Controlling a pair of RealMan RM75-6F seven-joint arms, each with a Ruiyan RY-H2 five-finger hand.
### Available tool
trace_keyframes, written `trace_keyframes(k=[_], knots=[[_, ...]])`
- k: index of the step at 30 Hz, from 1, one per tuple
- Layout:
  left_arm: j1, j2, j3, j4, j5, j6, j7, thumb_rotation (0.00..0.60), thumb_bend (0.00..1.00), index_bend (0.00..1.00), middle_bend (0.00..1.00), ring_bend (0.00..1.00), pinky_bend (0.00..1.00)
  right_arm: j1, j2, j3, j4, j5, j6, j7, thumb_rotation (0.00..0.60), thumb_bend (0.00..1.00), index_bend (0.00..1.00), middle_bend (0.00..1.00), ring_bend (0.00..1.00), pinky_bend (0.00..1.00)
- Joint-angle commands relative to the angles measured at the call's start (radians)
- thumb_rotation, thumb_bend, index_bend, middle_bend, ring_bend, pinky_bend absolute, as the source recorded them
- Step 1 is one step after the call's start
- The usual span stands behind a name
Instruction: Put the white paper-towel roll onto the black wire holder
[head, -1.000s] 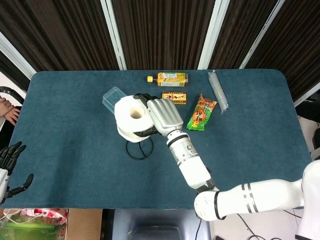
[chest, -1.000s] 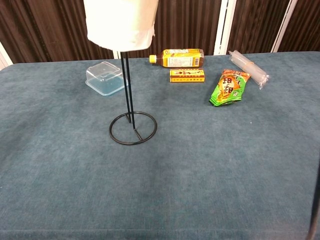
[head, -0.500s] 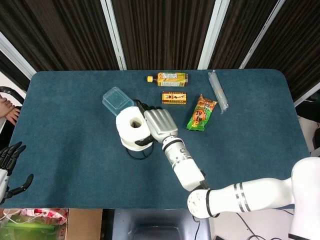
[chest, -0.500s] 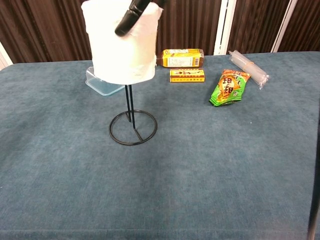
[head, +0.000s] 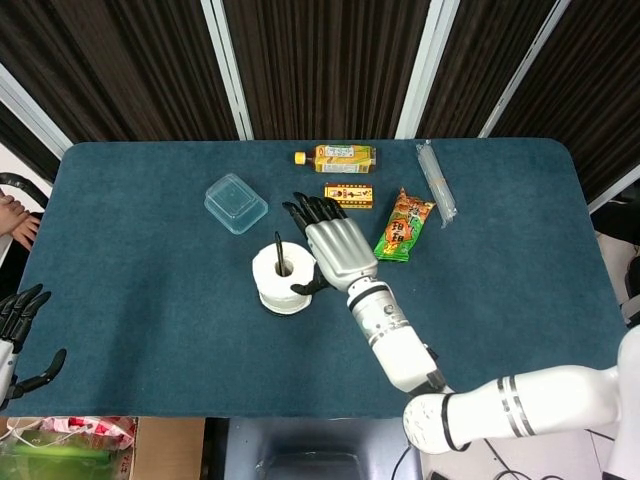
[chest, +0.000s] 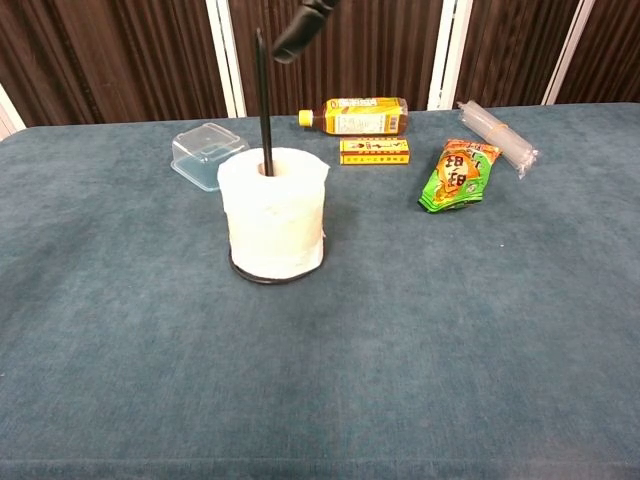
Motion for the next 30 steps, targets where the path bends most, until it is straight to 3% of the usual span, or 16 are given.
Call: trace_keyframes(k=[1,4,7,10,12,16,19,21,30], knots=[[0.004,0.0,0.001,0.003,0.005,0.009,-0.002,0.6,0.4,0.0,0.0,0.0,0.08,-0.156,0.088,-0.191,-0.15,-0.275,0.099,-0.011,0.6,0.14,0.0,0.0,0.0,0.0],[0.007,-0.001,0.001,0.006,0.009,0.019,-0.001,0.6,0.4,0.0,0.0,0.0,0.08,-0.296,0.112,-0.365,-0.185,-0.529,0.201,-0.017,0.6,0.14,0.0,0.0,0.0,0.0],[0.008,-0.004,-0.001,0.008,0.008,0.023,0.007,0.6,0.4,0.0,0.0,0.0,0.08,-0.461,0.113,-0.537,-0.14,-0.781,0.306,0.022,0.6,0.14,0.0,0.0,0.0,0.0],[0.009,-0.007,-0.001,0.003,0.007,0.022,0.02,0.6,0.4,0.0,0.0,0.0,0.07,-0.627,0.099,-0.658,-0.026,-0.969,0.411,0.12,0.6,0.14,0.0,0.0,0.0,0.0],[0.01,-0.008,-0.001,-0.001,0.008,0.025,0.03,0.6,0.4,0.0,0.0,0.0,0.08,-0.721,0.079,-0.699,0.07,-1.031,0.472,0.195,0.6,0.14,0.0,0.0,0.0,0.0],[0.015,-0.011,0.001,-0.006,0.017,0.036,0.053,0.6,0.4,0.0,0.0,0.0,0.08,-0.91,0.009,-0.716,0.3,-1.07,0.589,0.344,0.6,0.14,0.0,0.0,0.0,0.0],[0.016,-0.015,0.003,-0.009,0.022,0.036,0.077,0.6,0.4,0.0,0.0,0.0,0.07,-0.997,-0.027,-0.707,0.397,-1.073,0.621,0.393,0.6,0.14,0.0,0.0,0.0,0.0],[0.016,-0.018,0.003,-0.012,0.024,0.036,0.094,0.6,0.4,0.0,0.0,0.0,0.07,-1.019,-0.005,-0.711,0.385,-1.092,0.619,0.405,0.6,0.14,0.0,0.0,0.0,0.0],[0.022,-0.029,0.014,-0.02,0.053,0.047,0.169,0.6,0.41,0.0,0.0,0.0,0.06,-1.087,0.032,-0.632,0.373,-1.134,0.6,0.439,0.6,0.14,0.0,0.0,0.0,0.0]])
